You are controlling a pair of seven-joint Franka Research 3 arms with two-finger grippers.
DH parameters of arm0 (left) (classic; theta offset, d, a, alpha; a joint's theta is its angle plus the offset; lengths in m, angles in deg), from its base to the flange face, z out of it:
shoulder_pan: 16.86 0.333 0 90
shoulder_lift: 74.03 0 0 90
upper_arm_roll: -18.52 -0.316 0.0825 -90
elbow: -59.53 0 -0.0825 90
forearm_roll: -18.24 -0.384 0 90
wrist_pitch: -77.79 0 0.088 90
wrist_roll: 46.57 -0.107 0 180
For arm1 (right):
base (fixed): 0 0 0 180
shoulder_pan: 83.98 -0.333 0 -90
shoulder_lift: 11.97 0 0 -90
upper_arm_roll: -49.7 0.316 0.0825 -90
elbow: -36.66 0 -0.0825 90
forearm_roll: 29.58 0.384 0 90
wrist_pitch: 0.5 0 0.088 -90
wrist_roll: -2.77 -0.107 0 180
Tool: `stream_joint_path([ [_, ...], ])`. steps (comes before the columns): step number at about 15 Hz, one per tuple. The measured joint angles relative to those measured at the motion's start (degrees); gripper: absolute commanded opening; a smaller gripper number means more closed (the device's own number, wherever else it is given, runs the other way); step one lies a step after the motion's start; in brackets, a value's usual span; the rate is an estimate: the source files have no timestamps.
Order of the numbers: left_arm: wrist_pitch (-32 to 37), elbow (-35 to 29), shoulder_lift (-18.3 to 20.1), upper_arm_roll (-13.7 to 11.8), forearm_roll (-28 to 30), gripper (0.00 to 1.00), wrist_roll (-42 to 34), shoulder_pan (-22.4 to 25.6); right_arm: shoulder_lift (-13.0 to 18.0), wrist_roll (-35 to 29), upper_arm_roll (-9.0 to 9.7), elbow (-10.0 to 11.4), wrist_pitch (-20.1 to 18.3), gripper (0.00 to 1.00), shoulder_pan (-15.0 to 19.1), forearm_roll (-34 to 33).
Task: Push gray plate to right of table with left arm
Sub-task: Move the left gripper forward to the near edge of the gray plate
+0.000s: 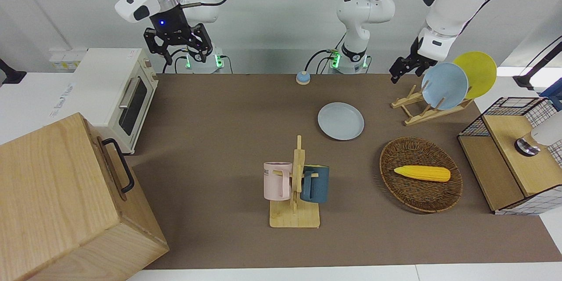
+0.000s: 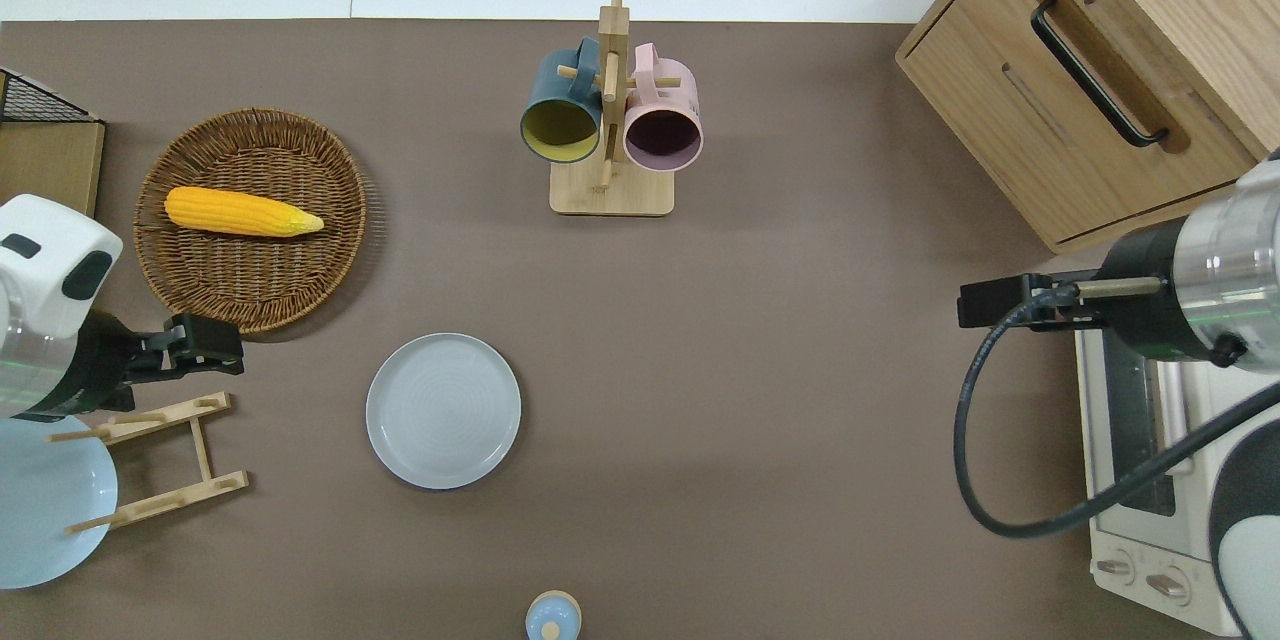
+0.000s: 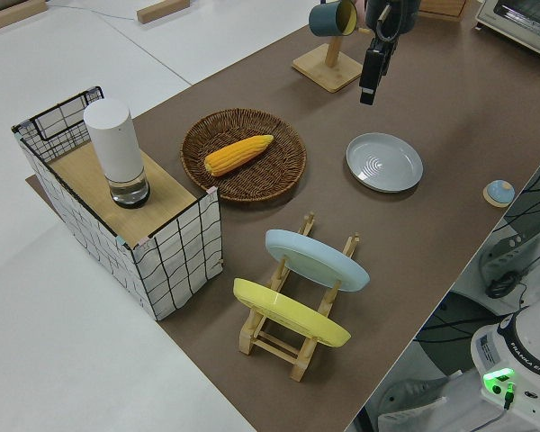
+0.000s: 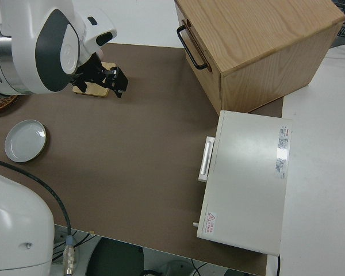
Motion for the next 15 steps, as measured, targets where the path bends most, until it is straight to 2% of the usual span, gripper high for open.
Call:
stream_joint_path([
  [3, -5.54, -6.12, -0.26, 0.0, 0.0, 0.99, 0.0, 0.0, 0.0, 0.0, 0.0, 0.0, 0.0, 0.996, 0.0, 0.0],
  [11, -14.57, -16.6, -0.16, -0.01, 0.04, 0.99, 0.08, -0.64, 0.0, 0.0, 0.0, 0.0, 0.0, 0.996, 0.0, 0.0],
  [15, -22.87, -23.81, -0.13, 0.14, 1.15, 0.99, 1.07, -0.86, 0.0, 0.0, 0.0, 0.0, 0.0, 0.996, 0.0, 0.0],
])
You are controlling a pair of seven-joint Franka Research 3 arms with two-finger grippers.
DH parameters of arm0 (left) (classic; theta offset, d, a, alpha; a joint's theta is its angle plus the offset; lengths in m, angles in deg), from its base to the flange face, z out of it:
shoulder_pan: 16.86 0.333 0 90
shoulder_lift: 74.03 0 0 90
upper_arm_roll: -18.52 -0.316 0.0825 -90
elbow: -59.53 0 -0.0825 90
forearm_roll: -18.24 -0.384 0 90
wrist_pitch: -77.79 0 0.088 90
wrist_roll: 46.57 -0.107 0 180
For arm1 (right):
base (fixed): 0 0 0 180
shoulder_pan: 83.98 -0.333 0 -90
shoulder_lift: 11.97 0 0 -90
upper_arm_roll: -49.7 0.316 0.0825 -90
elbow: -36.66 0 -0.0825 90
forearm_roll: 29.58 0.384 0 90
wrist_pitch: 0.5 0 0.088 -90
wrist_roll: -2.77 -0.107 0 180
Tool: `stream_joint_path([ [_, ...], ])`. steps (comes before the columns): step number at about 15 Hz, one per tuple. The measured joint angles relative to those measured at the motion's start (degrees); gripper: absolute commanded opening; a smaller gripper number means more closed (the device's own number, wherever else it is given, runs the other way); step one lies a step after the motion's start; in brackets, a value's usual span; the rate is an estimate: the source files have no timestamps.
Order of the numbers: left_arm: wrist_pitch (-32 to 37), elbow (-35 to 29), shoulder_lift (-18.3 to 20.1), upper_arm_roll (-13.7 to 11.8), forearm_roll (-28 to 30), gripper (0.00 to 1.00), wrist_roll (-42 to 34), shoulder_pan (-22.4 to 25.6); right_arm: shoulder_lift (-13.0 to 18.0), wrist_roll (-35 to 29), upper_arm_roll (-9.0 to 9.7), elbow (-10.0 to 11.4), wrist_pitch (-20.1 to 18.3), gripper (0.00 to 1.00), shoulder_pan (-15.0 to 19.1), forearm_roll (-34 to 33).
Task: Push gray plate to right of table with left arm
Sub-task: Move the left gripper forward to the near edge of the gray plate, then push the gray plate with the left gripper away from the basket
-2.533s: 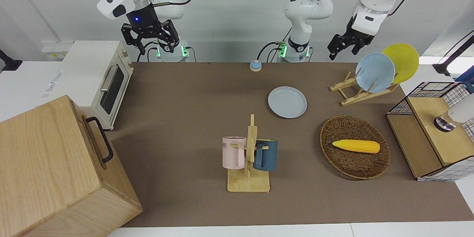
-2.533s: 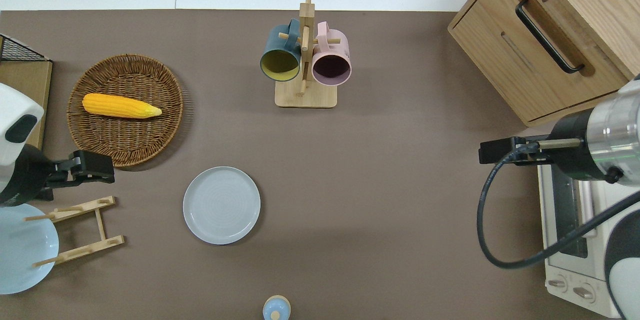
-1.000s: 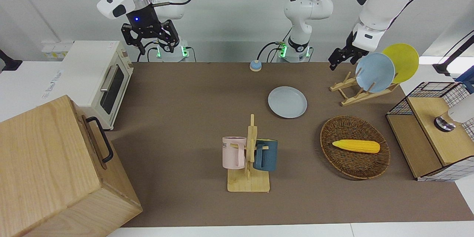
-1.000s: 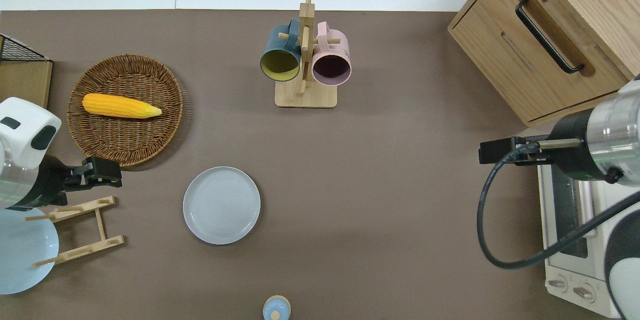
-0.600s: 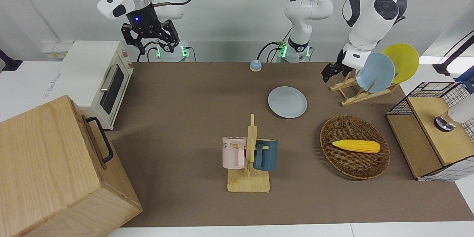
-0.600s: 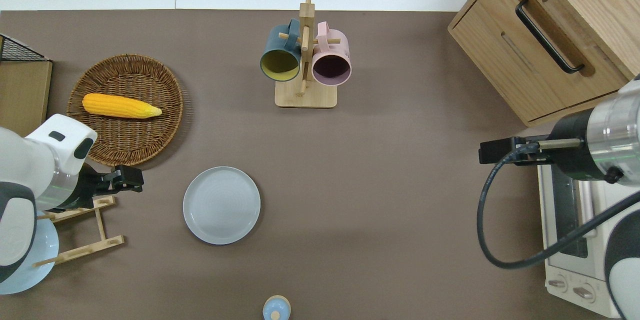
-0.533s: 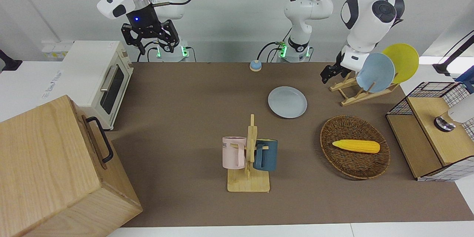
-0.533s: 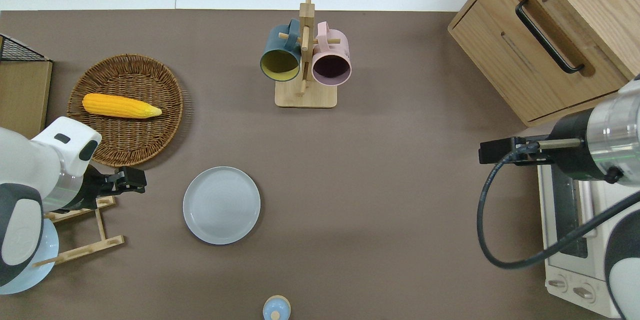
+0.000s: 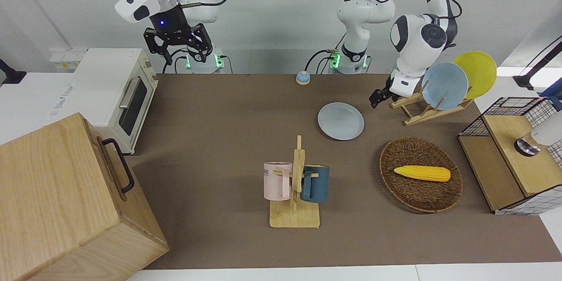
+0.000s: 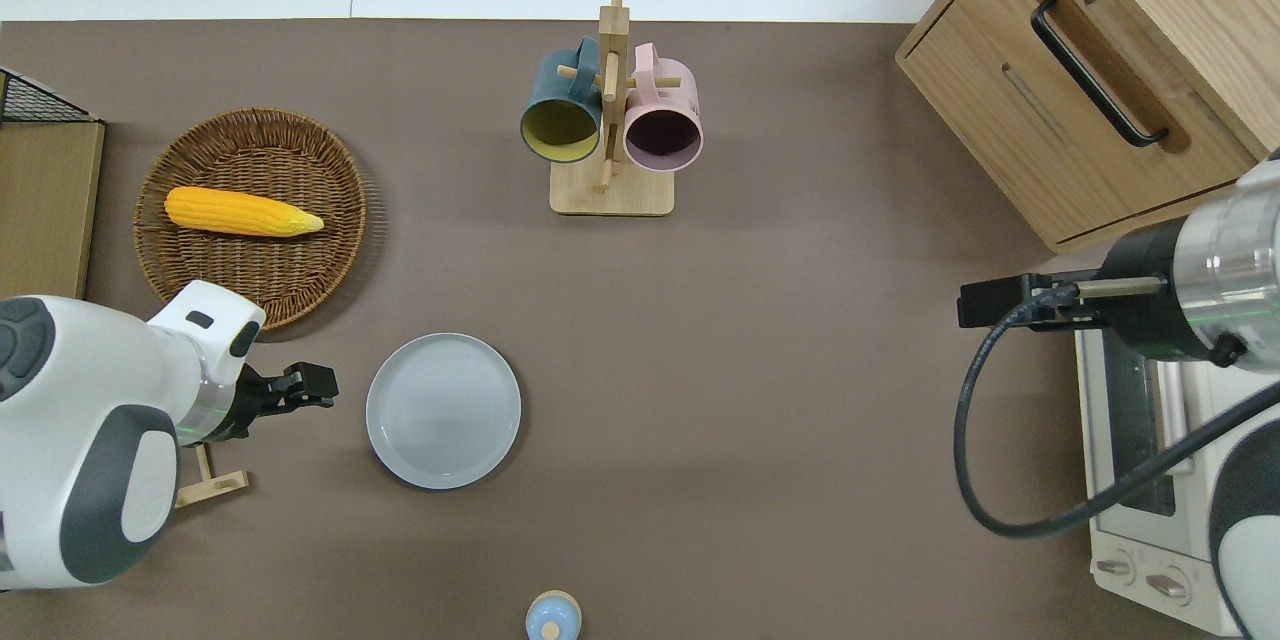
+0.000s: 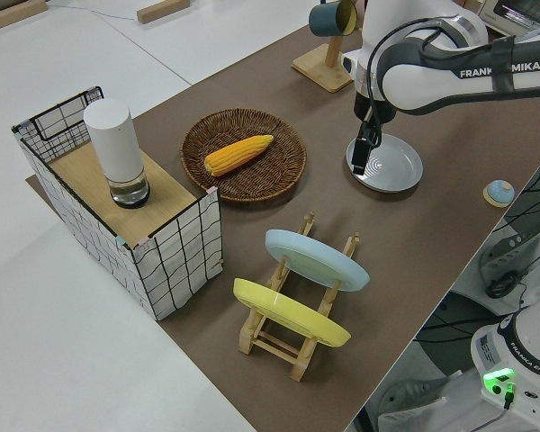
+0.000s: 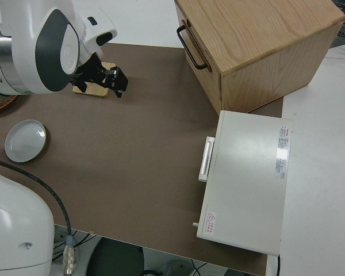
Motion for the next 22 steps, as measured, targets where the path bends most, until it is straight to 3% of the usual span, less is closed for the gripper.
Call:
stream_joint_path([
  [6, -12.11, -8.08, -1.38, 1.12, 0.19, 0.95, 5.23, -2.24, 0.0, 0.0, 0.0, 0.0, 0.0, 0.996, 0.0, 0.0],
  [19, -15.52, -8.87, -5.35, 1.61, 2.1, 0.85, 3.31, -3.72, 0.0, 0.0, 0.0, 0.0, 0.0, 0.996, 0.0, 0.0],
  [22, -15.6, -8.88, -5.99, 1.65, 3.11, 0.75, 1.55, -4.16, 0.0, 0.0, 0.0, 0.0, 0.0, 0.996, 0.0, 0.0],
])
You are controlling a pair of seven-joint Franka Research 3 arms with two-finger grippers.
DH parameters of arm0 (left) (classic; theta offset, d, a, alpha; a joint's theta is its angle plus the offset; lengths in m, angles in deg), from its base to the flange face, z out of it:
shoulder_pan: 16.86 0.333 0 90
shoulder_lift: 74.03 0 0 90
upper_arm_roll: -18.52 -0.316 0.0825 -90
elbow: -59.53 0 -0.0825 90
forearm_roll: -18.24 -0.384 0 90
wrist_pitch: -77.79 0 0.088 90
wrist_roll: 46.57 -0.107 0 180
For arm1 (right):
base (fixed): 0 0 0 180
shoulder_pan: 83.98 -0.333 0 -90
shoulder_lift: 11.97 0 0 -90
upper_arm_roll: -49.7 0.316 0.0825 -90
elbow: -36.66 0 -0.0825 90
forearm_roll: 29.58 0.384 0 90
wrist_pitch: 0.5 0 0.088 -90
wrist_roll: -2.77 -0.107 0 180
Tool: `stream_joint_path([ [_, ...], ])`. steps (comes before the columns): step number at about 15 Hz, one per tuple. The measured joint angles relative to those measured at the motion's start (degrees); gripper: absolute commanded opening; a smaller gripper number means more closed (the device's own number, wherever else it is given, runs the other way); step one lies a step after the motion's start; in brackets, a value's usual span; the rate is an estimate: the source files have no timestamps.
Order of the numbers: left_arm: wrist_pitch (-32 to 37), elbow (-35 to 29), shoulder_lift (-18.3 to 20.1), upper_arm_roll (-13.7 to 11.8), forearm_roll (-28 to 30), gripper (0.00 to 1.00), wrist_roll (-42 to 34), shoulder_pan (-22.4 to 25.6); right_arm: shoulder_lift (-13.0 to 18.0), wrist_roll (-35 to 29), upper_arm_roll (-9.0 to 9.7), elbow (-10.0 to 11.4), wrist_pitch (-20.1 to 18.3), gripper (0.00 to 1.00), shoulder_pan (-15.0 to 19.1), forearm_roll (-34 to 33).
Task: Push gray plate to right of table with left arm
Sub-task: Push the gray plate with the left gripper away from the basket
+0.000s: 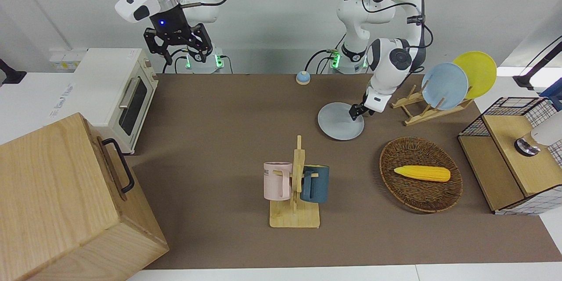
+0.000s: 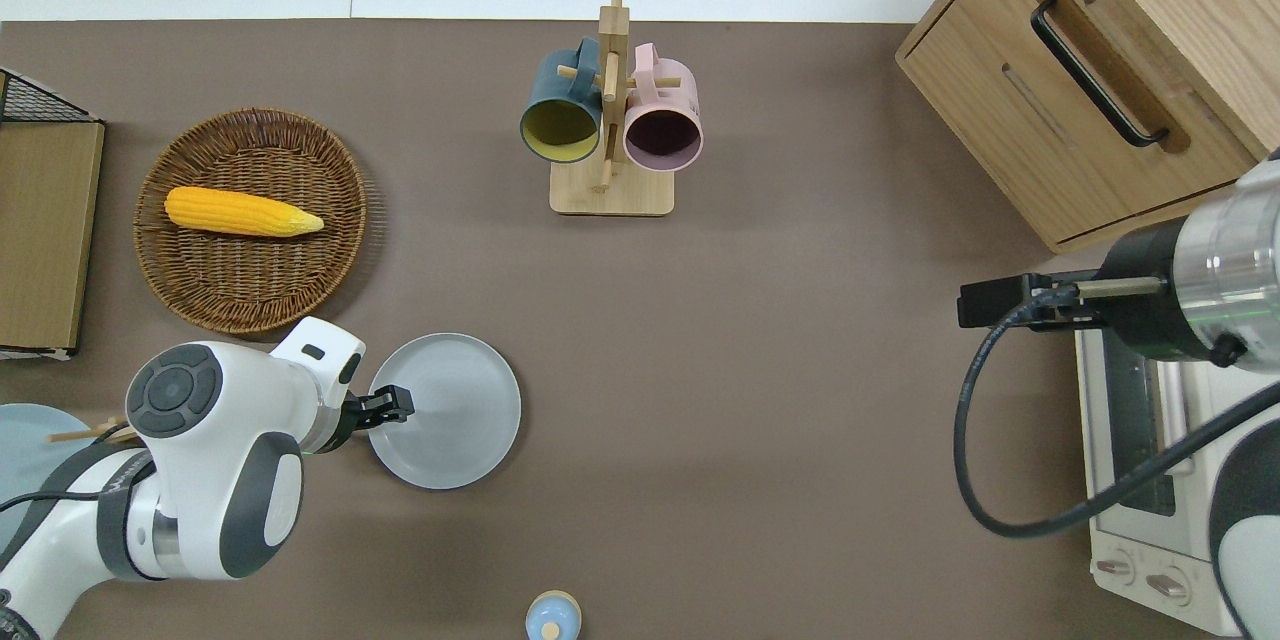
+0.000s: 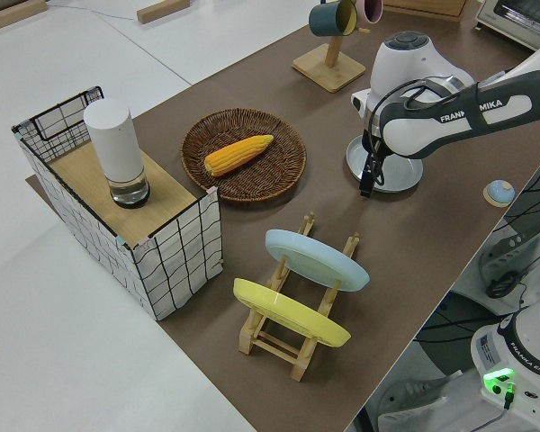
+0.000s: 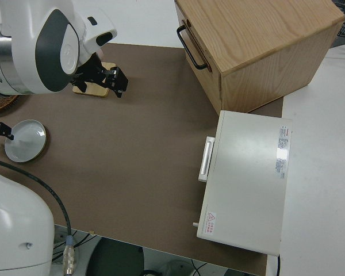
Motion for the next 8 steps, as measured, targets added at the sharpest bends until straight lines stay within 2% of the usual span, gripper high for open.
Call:
stream_joint_path([
  [3, -0.34, 0.0, -0.28, 0.0, 0.33, 0.6, -0.59, -0.05, 0.0, 0.0, 0.0, 0.0, 0.0, 0.996, 0.0, 0.0],
  [4, -0.48, -0.01, -0.41, 0.0, 0.35, 0.5, -0.67, -0.06, 0.0, 0.0, 0.0, 0.0, 0.0, 0.996, 0.0, 0.0],
  [6, -0.69, -0.02, -0.82, 0.0, 0.71, 0.13, -1.03, -0.12, 0.0, 0.0, 0.0, 0.0, 0.0, 0.996, 0.0, 0.0],
  [7, -0.78, -0.02, -1.0, 0.0, 1.26, 0.0, -1.38, -0.18, 0.0, 0.0, 0.0, 0.0, 0.0, 0.996, 0.0, 0.0],
  [8, -0.86, -0.02, -1.16, 0.0, 1.77, 0.0, -1.73, -0.28, 0.0, 0.0, 0.0, 0.0, 0.0, 0.996, 0.0, 0.0],
])
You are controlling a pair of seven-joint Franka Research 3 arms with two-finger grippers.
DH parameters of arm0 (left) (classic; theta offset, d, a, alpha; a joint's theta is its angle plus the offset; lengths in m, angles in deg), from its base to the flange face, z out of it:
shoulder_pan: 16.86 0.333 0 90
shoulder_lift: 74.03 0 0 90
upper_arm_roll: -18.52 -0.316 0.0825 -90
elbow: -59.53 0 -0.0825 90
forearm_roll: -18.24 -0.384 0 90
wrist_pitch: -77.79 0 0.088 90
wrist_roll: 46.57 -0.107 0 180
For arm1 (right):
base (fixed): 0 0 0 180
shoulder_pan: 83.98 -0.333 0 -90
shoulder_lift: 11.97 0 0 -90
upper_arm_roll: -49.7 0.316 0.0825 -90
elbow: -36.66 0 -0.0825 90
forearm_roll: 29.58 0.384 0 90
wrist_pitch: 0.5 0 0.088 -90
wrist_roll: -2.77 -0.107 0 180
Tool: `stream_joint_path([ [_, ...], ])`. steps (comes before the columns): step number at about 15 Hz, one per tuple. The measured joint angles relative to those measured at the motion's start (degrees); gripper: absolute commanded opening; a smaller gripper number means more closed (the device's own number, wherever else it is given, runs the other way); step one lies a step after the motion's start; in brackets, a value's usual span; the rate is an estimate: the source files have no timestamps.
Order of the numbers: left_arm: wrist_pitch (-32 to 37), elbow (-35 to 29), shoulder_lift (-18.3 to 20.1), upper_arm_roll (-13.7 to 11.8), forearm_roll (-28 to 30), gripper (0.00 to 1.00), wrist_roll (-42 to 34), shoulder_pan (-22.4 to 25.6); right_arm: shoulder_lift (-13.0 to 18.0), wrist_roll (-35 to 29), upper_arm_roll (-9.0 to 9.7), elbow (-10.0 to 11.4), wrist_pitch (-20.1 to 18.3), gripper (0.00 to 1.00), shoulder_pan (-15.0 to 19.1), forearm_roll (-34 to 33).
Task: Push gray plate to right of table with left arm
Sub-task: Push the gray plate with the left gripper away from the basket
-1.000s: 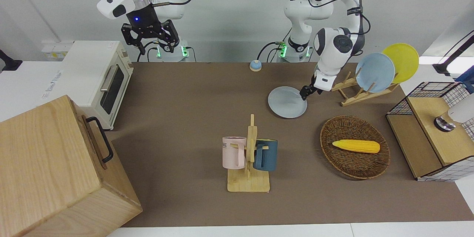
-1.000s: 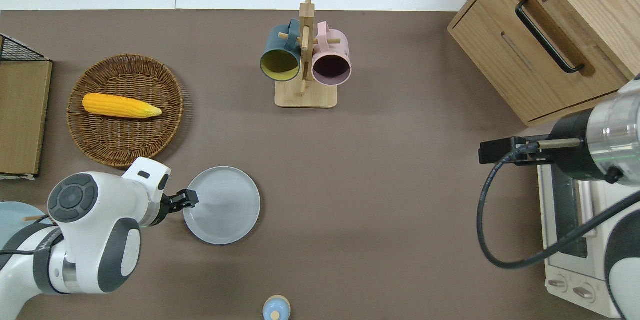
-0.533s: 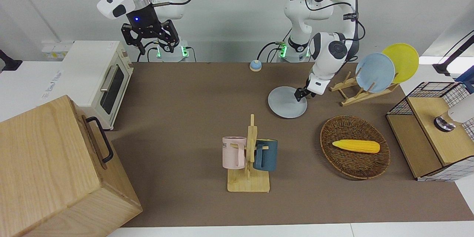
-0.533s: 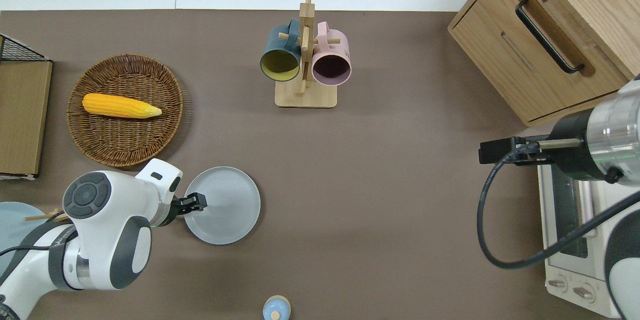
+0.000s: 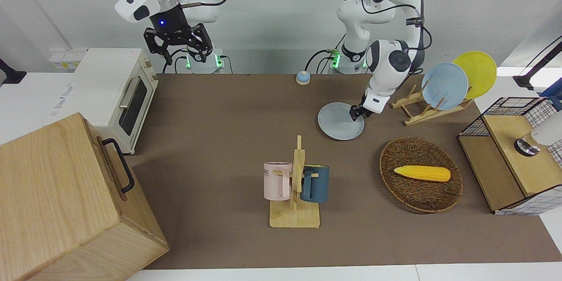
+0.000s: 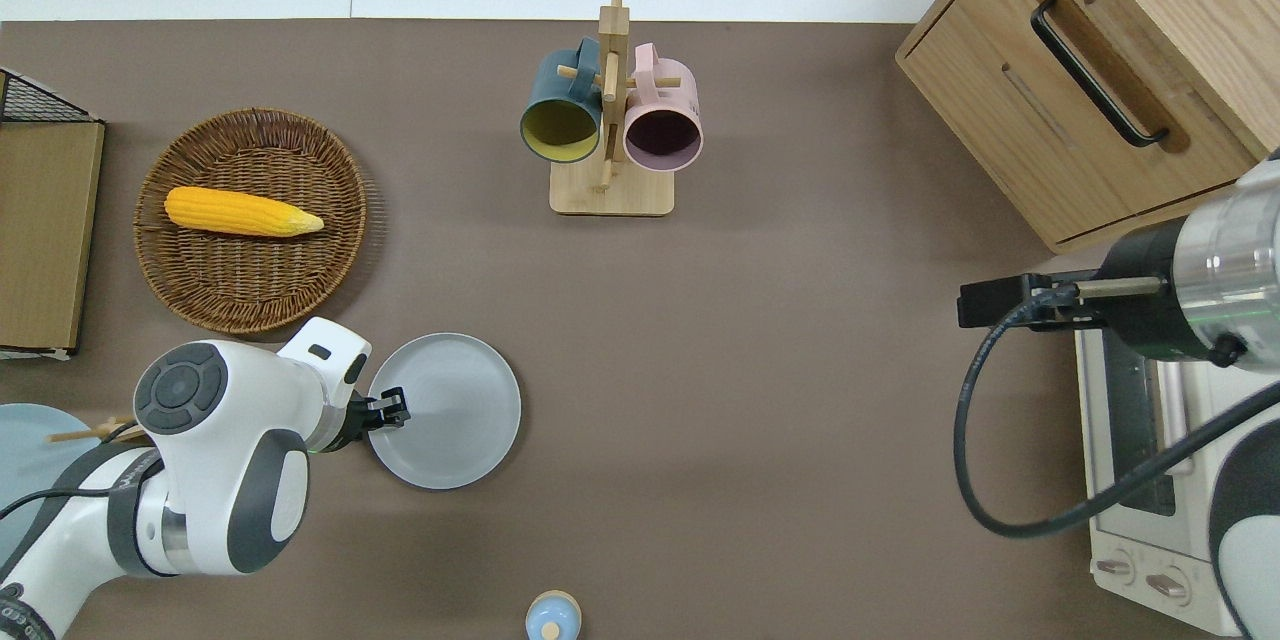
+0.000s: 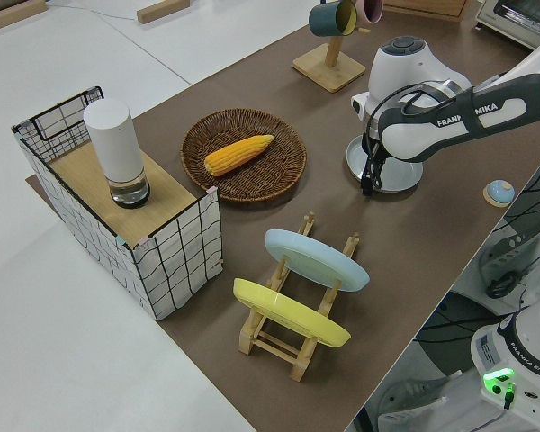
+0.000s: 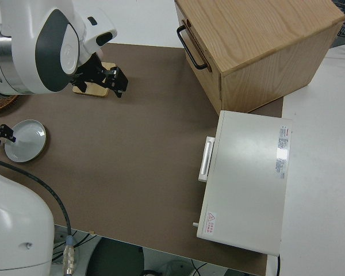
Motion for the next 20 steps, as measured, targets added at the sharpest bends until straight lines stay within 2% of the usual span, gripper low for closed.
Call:
stream_joint_path([
  [8, -0.15, 0.0, 0.23, 0.05, 1.56, 0.0, -0.85, -1.39, 0.0, 0.0, 0.0, 0.0, 0.0, 0.996, 0.0, 0.0],
  [16, -1.3, 0.13, 0.33, 1.93, 1.86, 0.0, 3.75, -3.68, 0.0, 0.0, 0.0, 0.0, 0.0, 0.996, 0.0, 0.0],
  [20, -1.62, 0.13, 0.32, 3.97, 2.9, 0.0, 5.77, -3.82, 0.0, 0.0, 0.0, 0.0, 0.0, 0.996, 0.0, 0.0],
])
